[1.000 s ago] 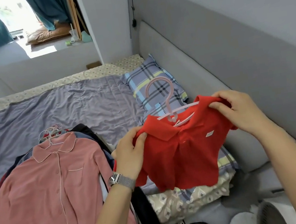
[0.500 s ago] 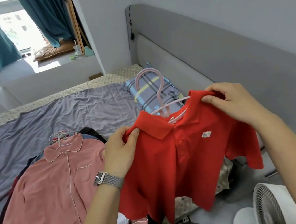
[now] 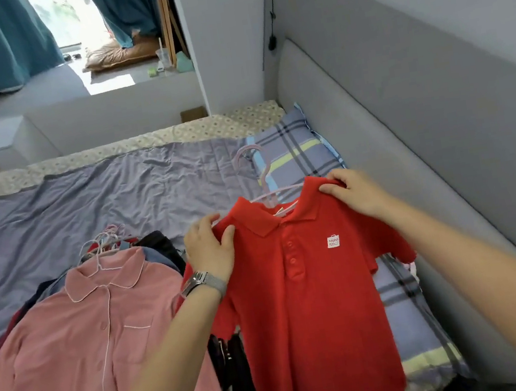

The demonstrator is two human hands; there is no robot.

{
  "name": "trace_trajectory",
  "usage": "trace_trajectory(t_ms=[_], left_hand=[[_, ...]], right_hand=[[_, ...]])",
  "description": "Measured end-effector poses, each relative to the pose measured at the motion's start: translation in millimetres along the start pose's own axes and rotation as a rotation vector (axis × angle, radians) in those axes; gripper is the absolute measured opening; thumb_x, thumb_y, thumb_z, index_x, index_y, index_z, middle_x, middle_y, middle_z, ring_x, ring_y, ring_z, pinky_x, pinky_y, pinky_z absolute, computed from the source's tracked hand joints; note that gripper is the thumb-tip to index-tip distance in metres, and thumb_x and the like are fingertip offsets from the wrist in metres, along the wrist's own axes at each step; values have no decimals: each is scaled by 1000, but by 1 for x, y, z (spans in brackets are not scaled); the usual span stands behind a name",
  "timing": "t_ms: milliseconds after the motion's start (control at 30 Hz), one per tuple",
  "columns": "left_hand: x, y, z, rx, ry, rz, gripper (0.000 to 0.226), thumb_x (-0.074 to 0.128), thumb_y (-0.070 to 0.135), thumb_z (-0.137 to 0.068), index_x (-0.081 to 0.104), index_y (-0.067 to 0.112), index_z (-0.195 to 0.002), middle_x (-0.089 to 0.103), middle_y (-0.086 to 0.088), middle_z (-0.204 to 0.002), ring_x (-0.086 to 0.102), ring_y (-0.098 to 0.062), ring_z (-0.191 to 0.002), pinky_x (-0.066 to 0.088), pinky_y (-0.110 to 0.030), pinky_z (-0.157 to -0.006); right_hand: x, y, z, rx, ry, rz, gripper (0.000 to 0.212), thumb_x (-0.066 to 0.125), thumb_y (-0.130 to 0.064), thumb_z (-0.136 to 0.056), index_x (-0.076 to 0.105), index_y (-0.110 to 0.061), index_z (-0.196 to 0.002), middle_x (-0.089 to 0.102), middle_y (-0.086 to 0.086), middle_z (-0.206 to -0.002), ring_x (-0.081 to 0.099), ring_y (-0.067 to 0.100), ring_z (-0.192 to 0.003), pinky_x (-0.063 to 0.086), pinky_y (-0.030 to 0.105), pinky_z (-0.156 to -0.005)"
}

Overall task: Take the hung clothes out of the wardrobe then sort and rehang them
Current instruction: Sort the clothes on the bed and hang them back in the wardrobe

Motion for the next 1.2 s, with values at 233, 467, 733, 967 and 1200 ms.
trace_trajectory(t_ms=[233,467,733,967,1200], left_hand=[[26,-82,-28,-164,-28,-39,51,46,34,-76,60,2,-114,62,-14,-112,51,-31,-112,33,-37,-99],[23,-178,-4,-413,-71,-65,31,57,10,-89,56,1,-119,59,-15,-121,51,-30,-114,38,-37,-99],[-50,-254,6,-566,-246,50,19,54,12,-90,59,29,-96,64,-2,-99,62,-15,-83,49,-31,-87],[-137,-351,-3,-631,-201,104,15,51,11,-92,56,23,-100,59,4,-92,57,-13,-83,41,-19,-73],[-168,-435,9,-716,-147,233,24,43,3,-91,56,18,-104,61,1,-93,60,-21,-93,45,-28,-82]], right_hand=[[116,100,-141,315,-96,461,56,55,-30,-93,34,-9,-141,38,16,-145,31,34,-135,24,45,-111],[300,43,-97,167,-591,453,82,54,-26,-89,3,-14,-152,8,6,-160,4,29,-147,3,50,-118],[402,-100,-75,-51,-1185,432,28,42,-11,-92,66,-1,-102,65,19,-116,57,24,-79,45,28,-71],[472,-180,-121,-58,-890,479,50,50,-18,-90,38,-4,-136,46,15,-138,44,33,-128,38,37,-104],[547,-177,-145,280,-557,431,83,60,-32,-87,12,-7,-149,32,13,-148,28,34,-135,30,46,-107]])
Point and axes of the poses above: each hand's wrist, its own z-axis away from the middle knuckle, its own x-axis out of the palm, y = z × x, the point moved 6 cm from there along -z, towards the middle knuckle
